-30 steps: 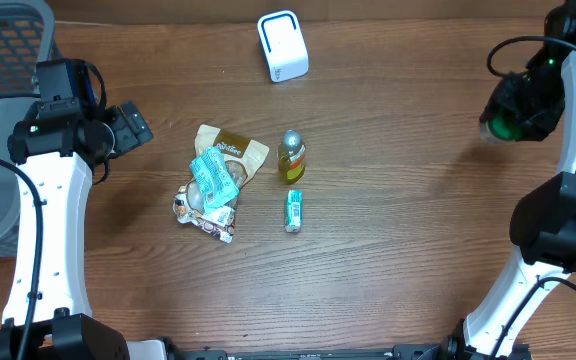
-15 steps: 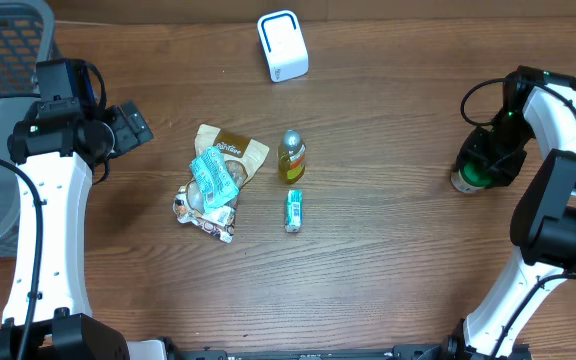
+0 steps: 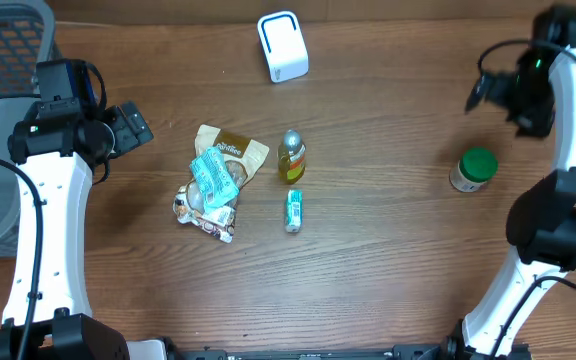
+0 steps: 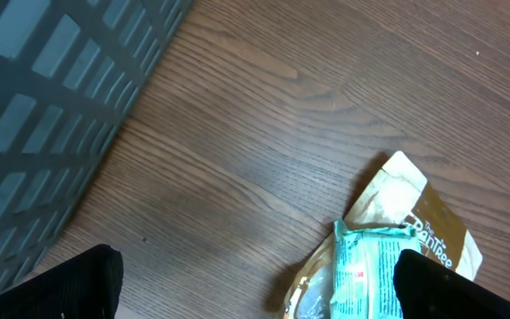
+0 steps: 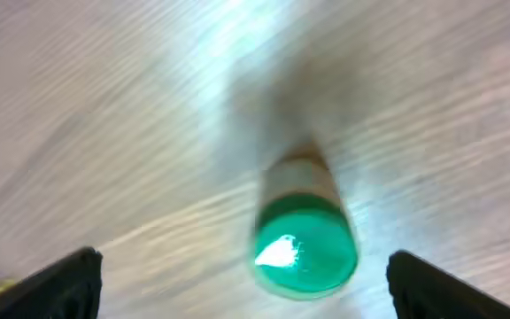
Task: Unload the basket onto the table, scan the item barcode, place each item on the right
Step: 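Swing the right gripper left over the small tissue pack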
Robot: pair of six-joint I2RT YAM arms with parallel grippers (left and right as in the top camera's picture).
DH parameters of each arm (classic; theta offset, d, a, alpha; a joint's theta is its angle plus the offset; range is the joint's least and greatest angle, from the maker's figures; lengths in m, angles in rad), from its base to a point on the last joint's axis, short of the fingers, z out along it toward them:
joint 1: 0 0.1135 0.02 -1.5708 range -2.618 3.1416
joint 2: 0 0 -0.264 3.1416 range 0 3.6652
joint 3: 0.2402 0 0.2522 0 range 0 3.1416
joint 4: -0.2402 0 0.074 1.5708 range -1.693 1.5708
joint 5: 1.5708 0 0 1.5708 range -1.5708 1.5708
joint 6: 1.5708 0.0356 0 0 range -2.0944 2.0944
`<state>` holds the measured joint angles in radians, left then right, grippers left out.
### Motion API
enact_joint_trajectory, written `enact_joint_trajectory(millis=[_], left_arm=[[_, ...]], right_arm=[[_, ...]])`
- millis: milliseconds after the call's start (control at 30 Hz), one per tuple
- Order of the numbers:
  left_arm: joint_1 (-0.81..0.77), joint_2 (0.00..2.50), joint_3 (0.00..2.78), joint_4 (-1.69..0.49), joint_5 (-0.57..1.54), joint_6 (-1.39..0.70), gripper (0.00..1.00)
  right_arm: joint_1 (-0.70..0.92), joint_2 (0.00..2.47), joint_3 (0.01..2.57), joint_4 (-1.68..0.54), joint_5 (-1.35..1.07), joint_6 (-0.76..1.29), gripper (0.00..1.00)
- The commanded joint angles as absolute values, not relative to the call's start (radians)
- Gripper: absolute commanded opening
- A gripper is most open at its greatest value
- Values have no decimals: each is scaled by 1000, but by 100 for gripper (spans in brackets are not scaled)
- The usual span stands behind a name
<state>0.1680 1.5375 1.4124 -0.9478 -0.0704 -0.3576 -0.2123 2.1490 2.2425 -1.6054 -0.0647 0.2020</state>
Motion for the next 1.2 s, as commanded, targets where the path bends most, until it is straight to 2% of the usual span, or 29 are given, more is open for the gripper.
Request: enact_joint_trajectory(millis=[0, 133, 267, 700, 900, 1167], left_arm=[[170, 1531, 1420, -945, -70, -344, 100], [170, 1531, 1420, -945, -70, -344, 100], [170, 1531, 1420, -945, -70, -344, 100], [170, 1531, 1420, -945, -70, -344, 99], [170, 1531, 1420, -945, -70, -344, 100], [170, 1531, 1420, -945, -70, -344, 99]], right_arm=[[-105, 2129, 2378, -1656, -229, 125, 95], [47, 2134, 2375, -1686, -256, 126, 86], [206, 2136, 2355, -1689, -254, 134, 86], [700, 2135, 2355, -1694, 16, 403, 93], [807, 2105, 2355, -1694, 82, 473, 94], [823, 1932, 2346, -1694, 108, 478, 95]])
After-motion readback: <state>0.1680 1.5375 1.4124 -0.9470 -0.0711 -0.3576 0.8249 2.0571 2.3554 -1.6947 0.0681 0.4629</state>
